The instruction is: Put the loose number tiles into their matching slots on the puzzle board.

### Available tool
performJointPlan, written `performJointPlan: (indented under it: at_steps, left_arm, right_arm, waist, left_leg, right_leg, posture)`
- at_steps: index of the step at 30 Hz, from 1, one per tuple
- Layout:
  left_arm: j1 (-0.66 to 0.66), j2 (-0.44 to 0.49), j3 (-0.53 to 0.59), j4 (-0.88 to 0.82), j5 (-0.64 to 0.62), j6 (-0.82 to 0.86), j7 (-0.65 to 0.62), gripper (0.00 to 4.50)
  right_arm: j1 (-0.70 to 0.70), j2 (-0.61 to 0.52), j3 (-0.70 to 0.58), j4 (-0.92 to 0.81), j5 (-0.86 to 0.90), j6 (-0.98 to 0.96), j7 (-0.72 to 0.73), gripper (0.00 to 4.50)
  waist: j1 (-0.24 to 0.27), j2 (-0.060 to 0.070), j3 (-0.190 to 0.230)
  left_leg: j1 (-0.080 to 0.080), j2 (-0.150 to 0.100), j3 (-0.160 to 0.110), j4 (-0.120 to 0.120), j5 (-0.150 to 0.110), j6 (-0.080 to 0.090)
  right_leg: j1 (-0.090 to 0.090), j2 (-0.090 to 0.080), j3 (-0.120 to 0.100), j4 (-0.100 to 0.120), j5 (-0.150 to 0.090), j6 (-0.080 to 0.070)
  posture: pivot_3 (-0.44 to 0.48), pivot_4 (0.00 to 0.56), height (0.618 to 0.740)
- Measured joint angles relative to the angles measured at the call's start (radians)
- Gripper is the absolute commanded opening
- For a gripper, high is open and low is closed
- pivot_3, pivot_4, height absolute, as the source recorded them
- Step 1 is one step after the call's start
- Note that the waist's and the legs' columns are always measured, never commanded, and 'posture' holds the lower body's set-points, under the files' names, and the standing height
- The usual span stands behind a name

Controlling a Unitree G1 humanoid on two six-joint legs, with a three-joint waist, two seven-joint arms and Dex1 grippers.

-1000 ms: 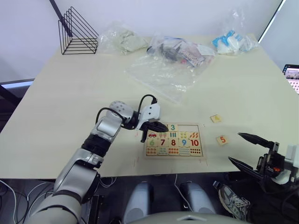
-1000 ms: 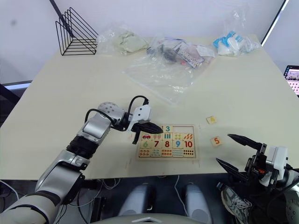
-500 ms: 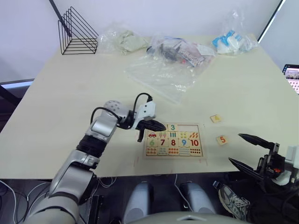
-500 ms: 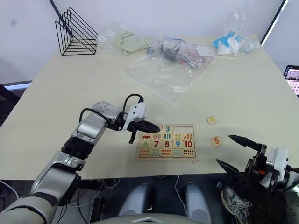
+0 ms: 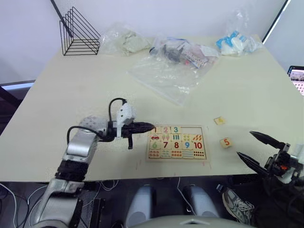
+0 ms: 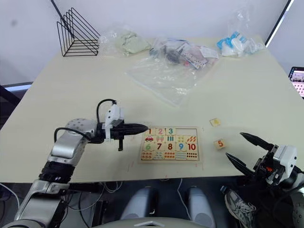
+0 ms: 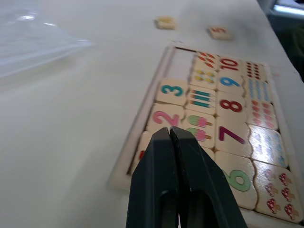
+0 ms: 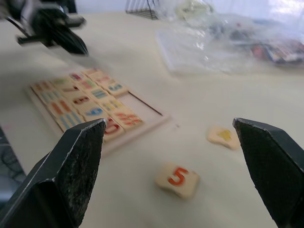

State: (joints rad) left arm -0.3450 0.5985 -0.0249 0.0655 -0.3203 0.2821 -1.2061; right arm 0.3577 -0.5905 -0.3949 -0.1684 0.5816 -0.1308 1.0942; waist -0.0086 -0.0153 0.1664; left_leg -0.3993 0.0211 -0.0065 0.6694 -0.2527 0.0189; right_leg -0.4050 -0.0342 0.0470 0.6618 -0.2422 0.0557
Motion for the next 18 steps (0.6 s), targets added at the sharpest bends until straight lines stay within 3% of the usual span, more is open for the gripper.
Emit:
performJointPlan:
  at_steps: [1,4,12,18]
  left_arm:
    - [0.010,0.000,0.019,-0.006,-0.006,0.012,0.021,0.07]
    - [0.034,0.002,0.073,-0.019,-0.029,0.037,0.088,0.88]
    - [0.235,0.046,0.198,-0.049,-0.039,-0.015,0.146,4.43]
    - [0.370,0.044,0.299,-0.099,-0.079,-0.052,0.184,4.43]
  right_arm:
    - [-0.003,-0.003,0.000,0.011,-0.005,0.003,-0.004,4.50]
    - [-0.025,-0.009,-0.005,0.046,-0.009,0.020,-0.014,4.50]
    - [-0.058,-0.051,-0.017,0.150,0.030,0.067,0.064,4.50]
    - [-0.094,-0.057,-0.021,0.186,0.036,0.083,0.075,4.50]
  waist:
    - [0.000,0.000,0.000]
    - [-0.001,0.000,0.000]
    - [-0.004,0.000,0.000]
    - [0.004,0.000,0.000]
  left_leg:
    - [0.000,0.000,0.000,0.000,0.000,0.000]
    - [0.000,0.000,0.000,0.000,0.000,0.000]
    - [0.001,0.001,0.000,-0.001,0.000,0.000]
    - [0.001,0.002,0.000,-0.001,0.000,0.000]
  right_leg:
    - [0.000,0.000,0.000,0.000,0.000,0.000]
    - [0.000,0.000,0.000,0.000,0.000,0.000]
    - [0.000,0.000,0.002,0.000,0.000,0.000]
    - [0.000,-0.002,0.001,0.000,0.000,0.000]
  posture:
    - [0.000,0.150,0.740]
    - [0.000,0.150,0.740]
    - [0.000,0.150,0.740]
    - [0.000,0.150,0.740]
